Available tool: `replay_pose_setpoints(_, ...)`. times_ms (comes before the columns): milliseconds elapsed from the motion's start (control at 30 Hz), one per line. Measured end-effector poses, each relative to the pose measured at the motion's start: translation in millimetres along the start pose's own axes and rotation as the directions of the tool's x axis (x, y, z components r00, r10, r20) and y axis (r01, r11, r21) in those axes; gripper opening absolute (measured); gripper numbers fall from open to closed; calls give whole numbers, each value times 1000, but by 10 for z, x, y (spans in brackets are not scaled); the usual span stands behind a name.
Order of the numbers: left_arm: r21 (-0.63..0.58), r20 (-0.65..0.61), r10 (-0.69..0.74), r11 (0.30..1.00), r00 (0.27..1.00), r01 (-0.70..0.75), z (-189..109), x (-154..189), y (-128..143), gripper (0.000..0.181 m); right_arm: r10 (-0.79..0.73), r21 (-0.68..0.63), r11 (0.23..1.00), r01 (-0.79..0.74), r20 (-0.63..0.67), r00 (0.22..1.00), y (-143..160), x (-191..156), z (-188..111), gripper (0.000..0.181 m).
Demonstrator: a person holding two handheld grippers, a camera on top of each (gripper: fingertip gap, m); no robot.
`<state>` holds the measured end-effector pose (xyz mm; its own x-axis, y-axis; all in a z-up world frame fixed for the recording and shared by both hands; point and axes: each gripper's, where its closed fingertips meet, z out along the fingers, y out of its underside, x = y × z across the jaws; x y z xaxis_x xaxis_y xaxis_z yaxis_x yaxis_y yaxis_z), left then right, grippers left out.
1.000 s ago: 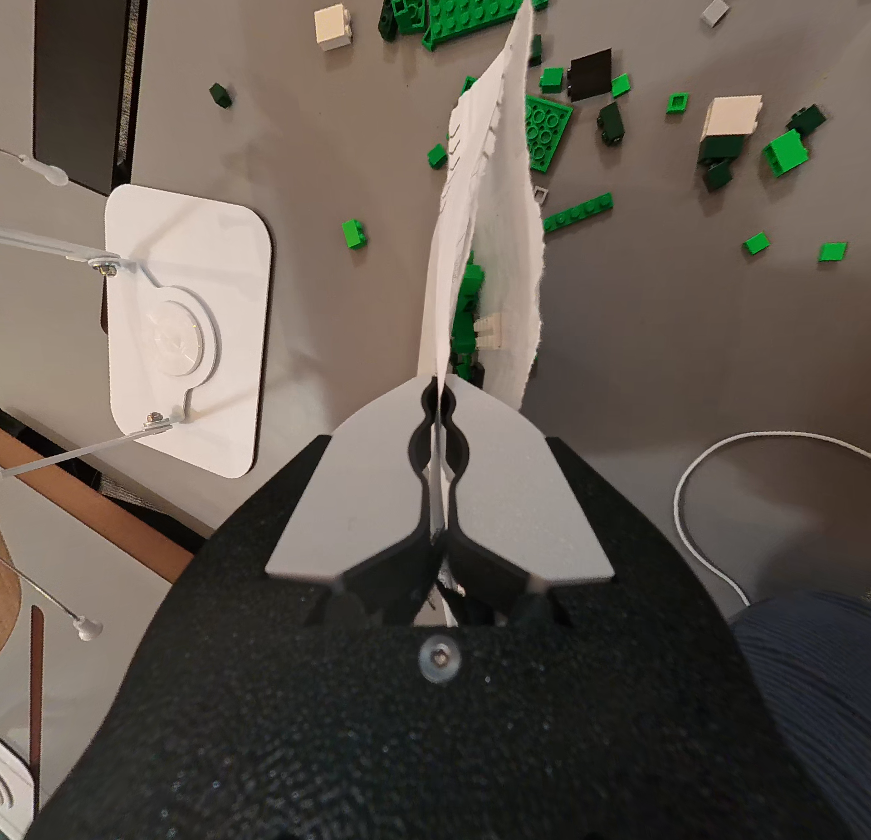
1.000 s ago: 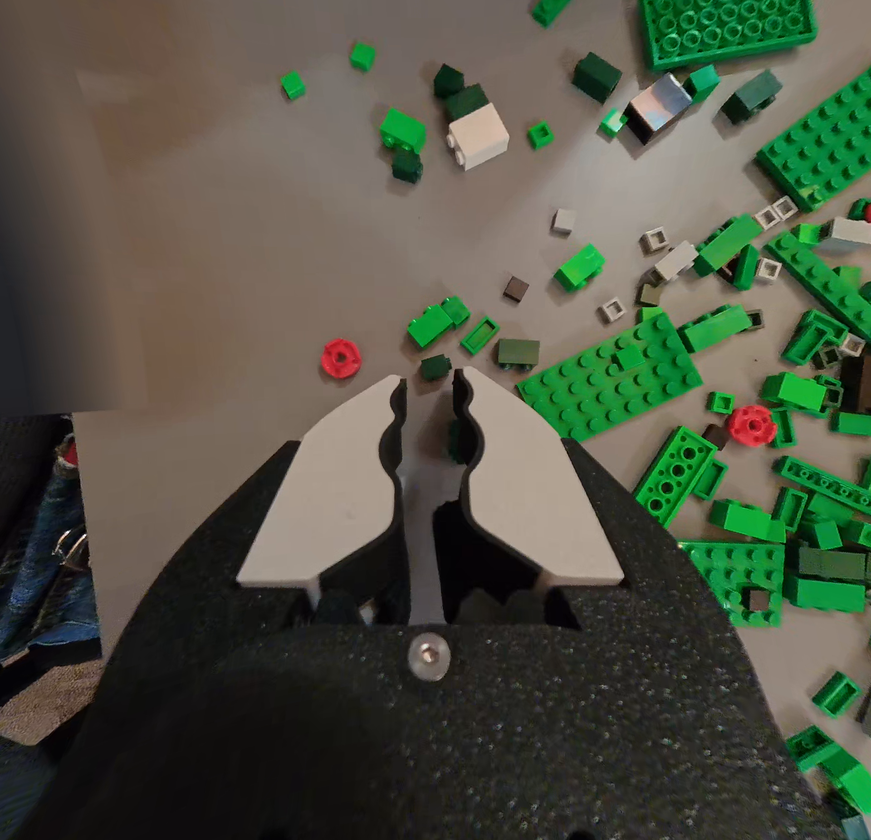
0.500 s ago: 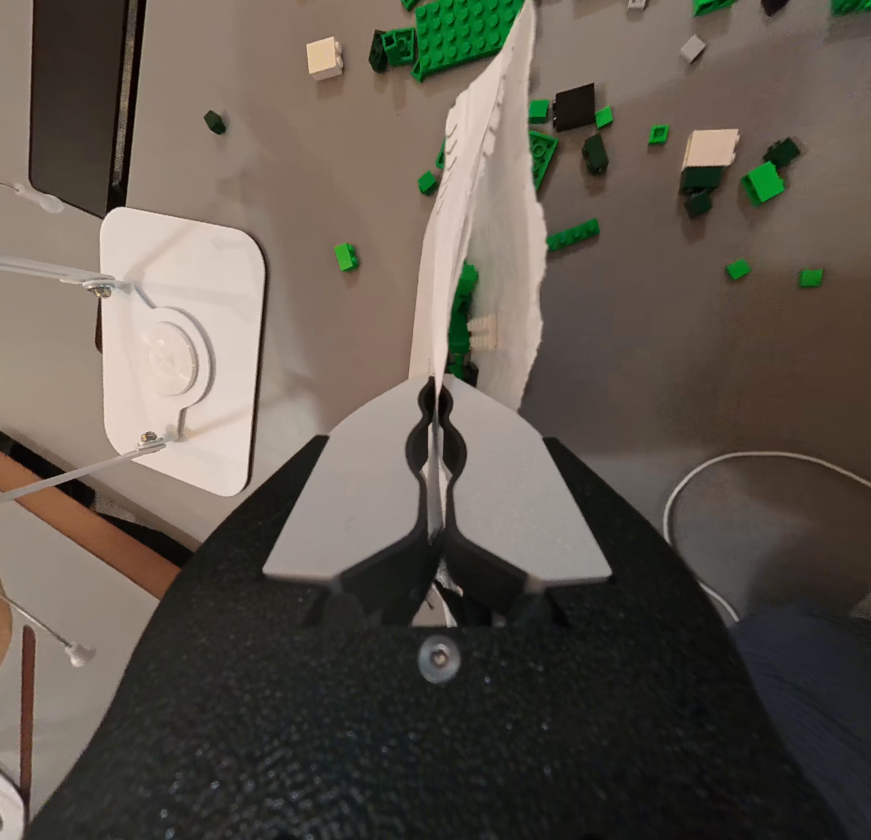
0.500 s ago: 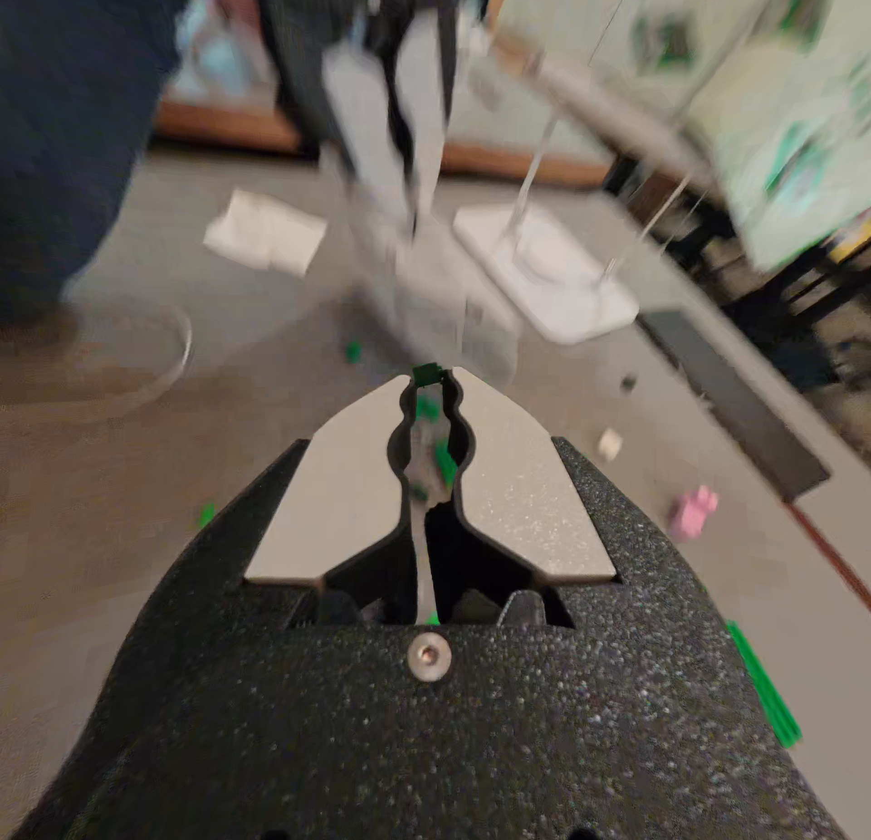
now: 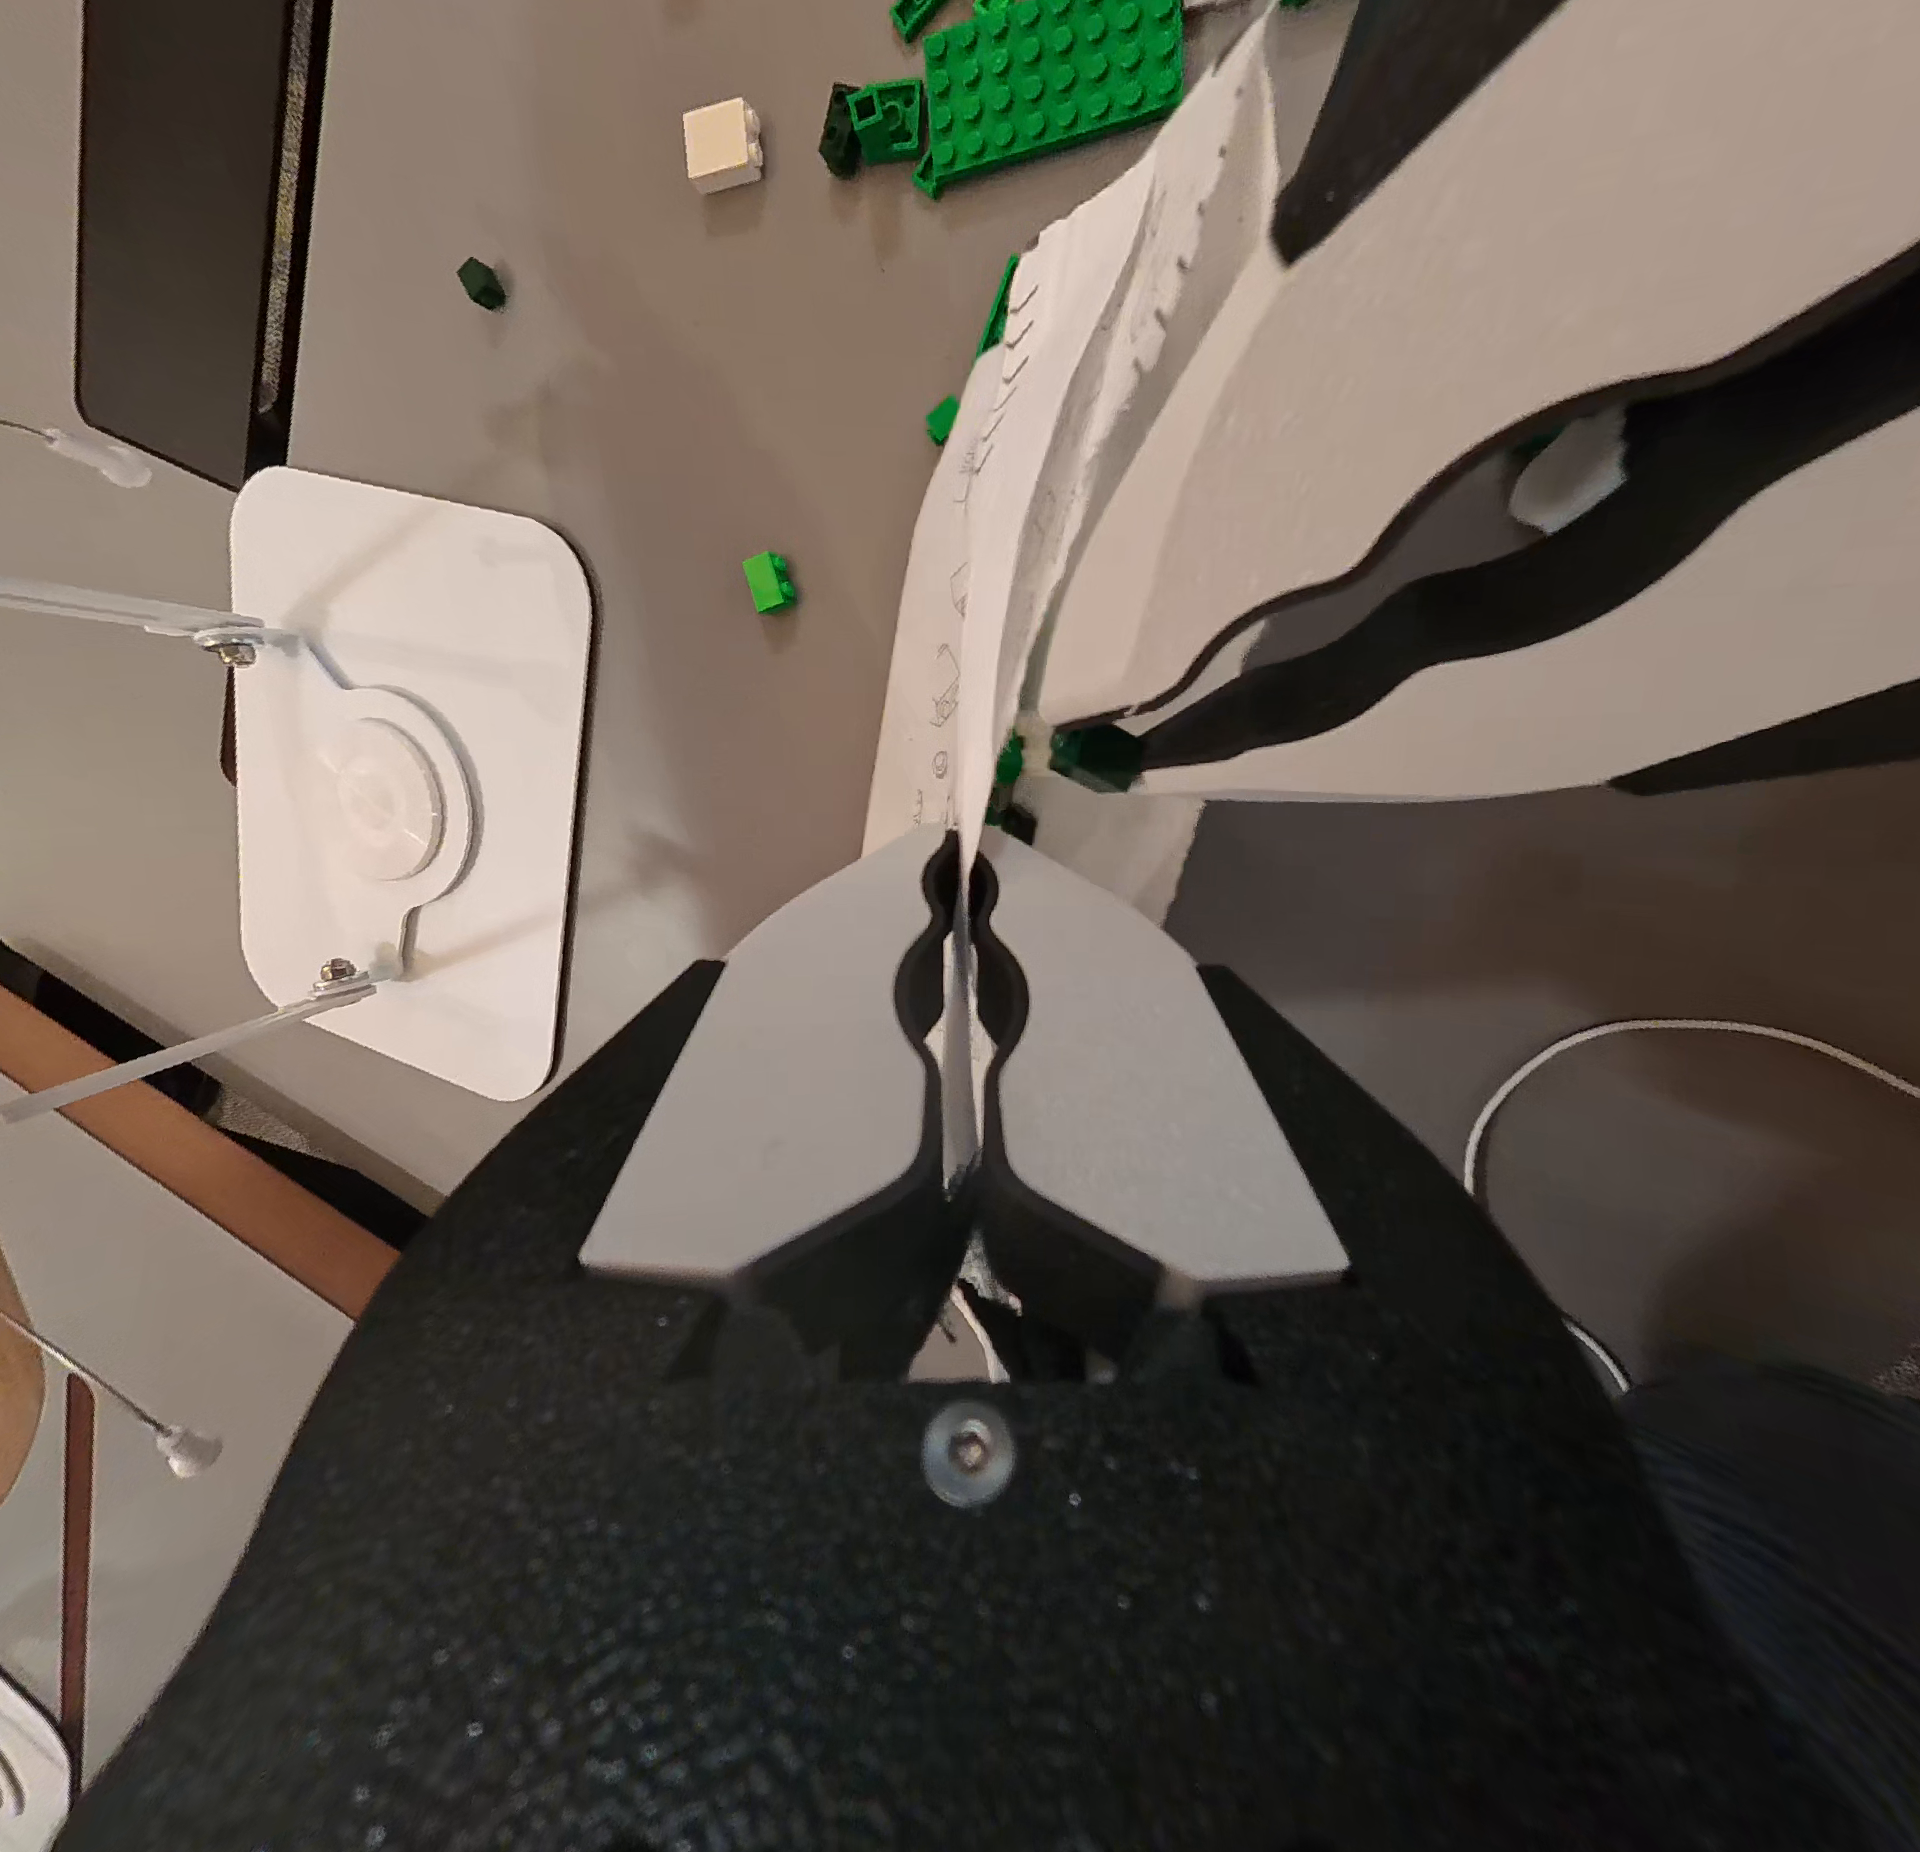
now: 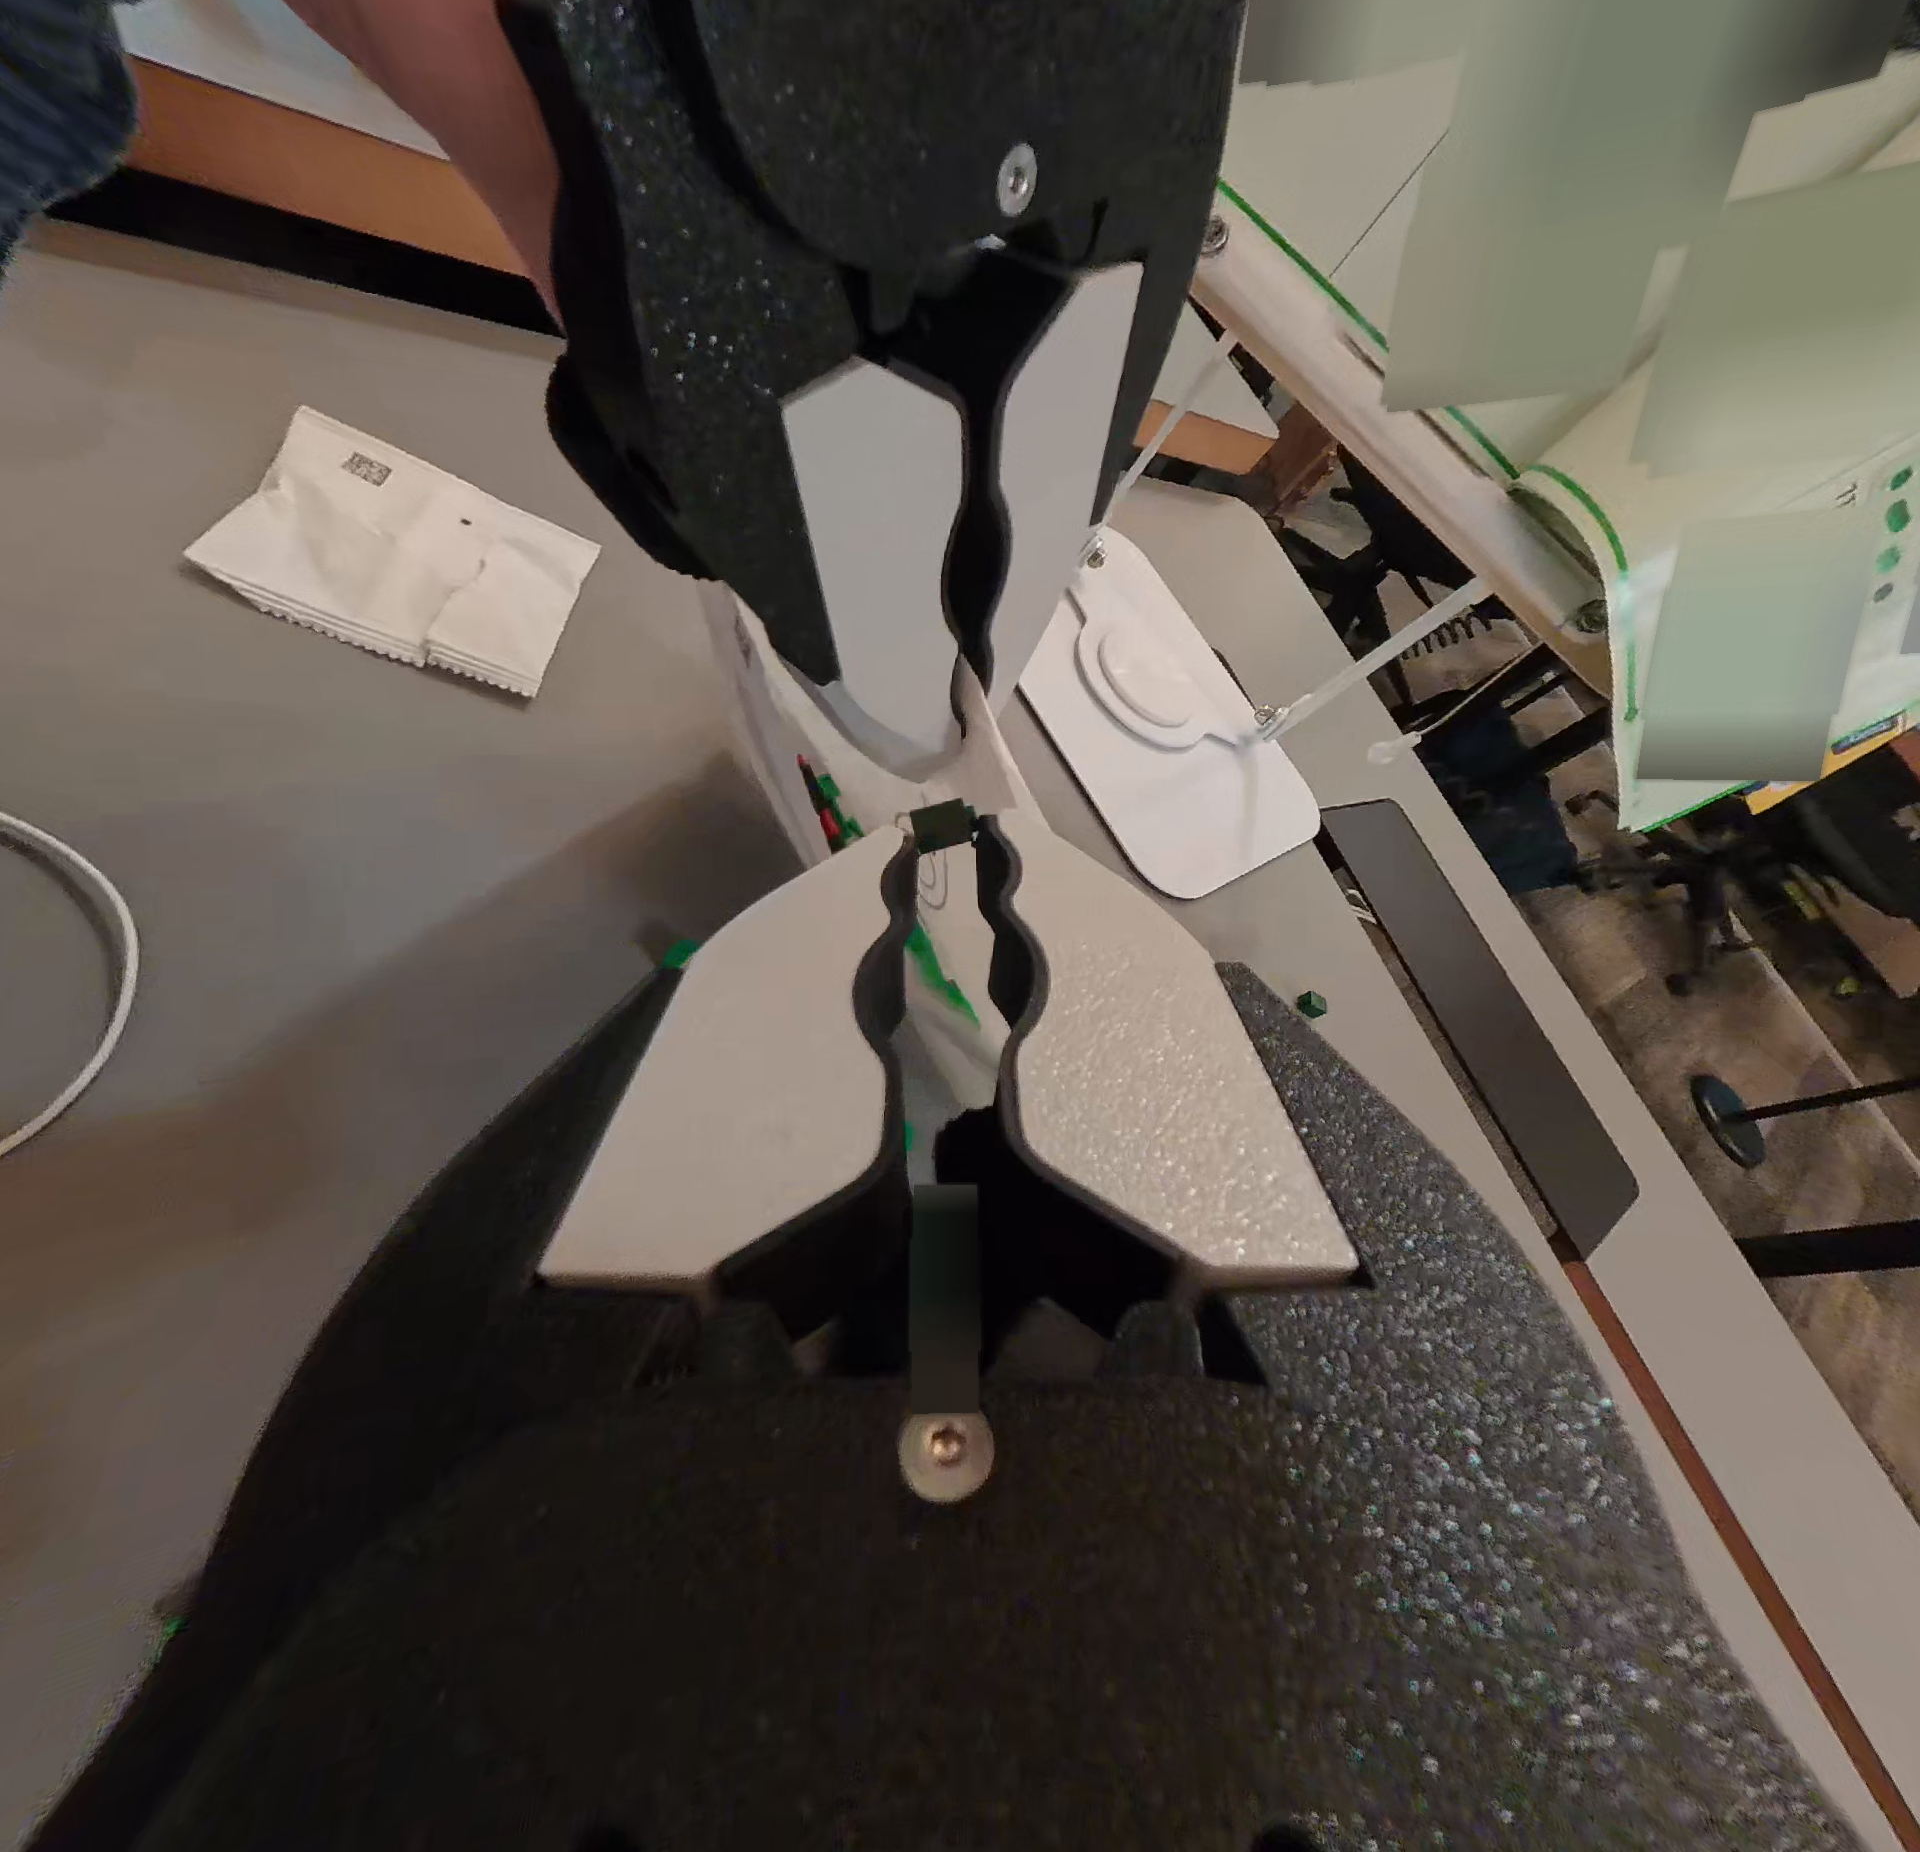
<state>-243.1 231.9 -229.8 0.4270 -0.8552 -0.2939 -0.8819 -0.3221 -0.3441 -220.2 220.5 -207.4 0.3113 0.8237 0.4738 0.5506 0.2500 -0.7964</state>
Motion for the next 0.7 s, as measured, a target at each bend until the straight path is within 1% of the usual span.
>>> replay_pose_setpoints(100,7,0,2,1000,1000,-2,-12,2,-5,0,-11,-10,1000,11,12,1000,-8,-27,-2,11)
replay_pose_setpoints(267,14,-2,11,1000,1000,-11,-27,17,-17,0,-21,-19,1000,21,29,999,-27,-63,-13,19)
replay_pose_setpoints(700,16,5,17,1000,1000,-17,-35,17,-28,0,28,-5,1000,-28,46,999,-48,-56,-92,26)
